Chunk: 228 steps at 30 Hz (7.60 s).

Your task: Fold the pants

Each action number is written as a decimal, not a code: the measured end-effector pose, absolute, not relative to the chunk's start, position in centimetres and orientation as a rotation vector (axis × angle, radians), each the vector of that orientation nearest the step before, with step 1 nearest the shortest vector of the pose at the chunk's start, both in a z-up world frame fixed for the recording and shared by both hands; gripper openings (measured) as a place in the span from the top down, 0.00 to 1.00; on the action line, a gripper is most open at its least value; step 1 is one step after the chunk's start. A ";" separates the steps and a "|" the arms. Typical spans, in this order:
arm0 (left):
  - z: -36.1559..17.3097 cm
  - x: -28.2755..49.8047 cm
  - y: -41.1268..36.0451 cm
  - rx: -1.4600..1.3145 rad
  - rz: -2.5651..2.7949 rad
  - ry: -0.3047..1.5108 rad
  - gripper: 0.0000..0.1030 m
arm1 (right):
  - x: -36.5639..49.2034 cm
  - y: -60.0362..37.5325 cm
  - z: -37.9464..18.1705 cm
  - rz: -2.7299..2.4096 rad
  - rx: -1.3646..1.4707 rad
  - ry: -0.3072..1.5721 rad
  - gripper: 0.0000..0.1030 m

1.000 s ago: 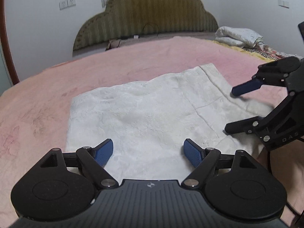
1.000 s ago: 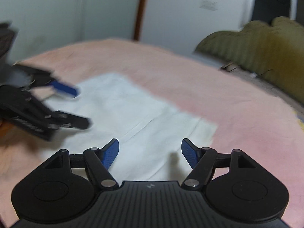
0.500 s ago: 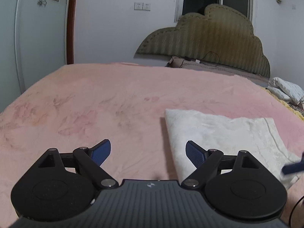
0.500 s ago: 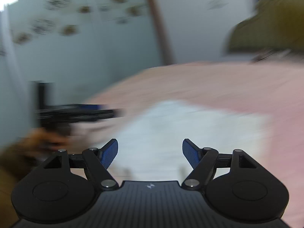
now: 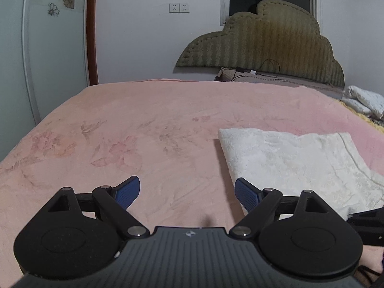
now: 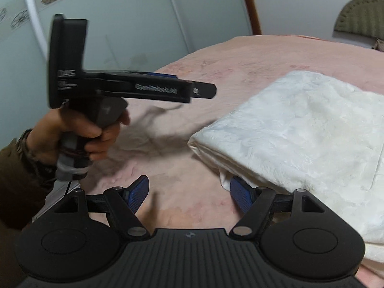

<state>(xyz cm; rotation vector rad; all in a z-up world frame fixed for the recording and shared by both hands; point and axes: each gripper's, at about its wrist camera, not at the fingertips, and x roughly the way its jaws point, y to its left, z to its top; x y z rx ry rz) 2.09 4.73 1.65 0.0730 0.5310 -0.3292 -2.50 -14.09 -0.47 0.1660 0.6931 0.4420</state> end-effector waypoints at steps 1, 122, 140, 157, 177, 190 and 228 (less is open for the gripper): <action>1.8 2.0 4.8 0.069 -0.329 0.527 0.14 | -2.2 -13.6 -0.6 0.430 0.159 0.679 0.27; 1.4 20.6 3.4 0.233 -0.378 0.475 0.45 | 16.0 -37.5 1.2 0.009 0.324 0.581 0.47; -1.4 16.9 3.1 0.173 -0.343 0.609 0.16 | 11.4 -29.4 0.4 0.174 0.207 0.642 0.46; -1.0 10.0 1.8 0.089 -0.280 0.633 0.17 | 6.1 -23.2 1.7 0.099 0.149 0.599 0.32; -1.4 7.7 1.5 0.065 -0.257 0.657 0.15 | 2.7 -21.9 2.5 0.079 0.168 0.604 0.09; -2.6 7.7 1.9 0.057 -0.207 0.665 0.09 | 4.1 -22.2 0.4 -0.035 0.216 0.692 0.04; -3.9 7.2 2.5 0.069 -0.136 0.686 0.00 | 1.6 -21.7 0.8 -0.129 0.263 0.682 0.00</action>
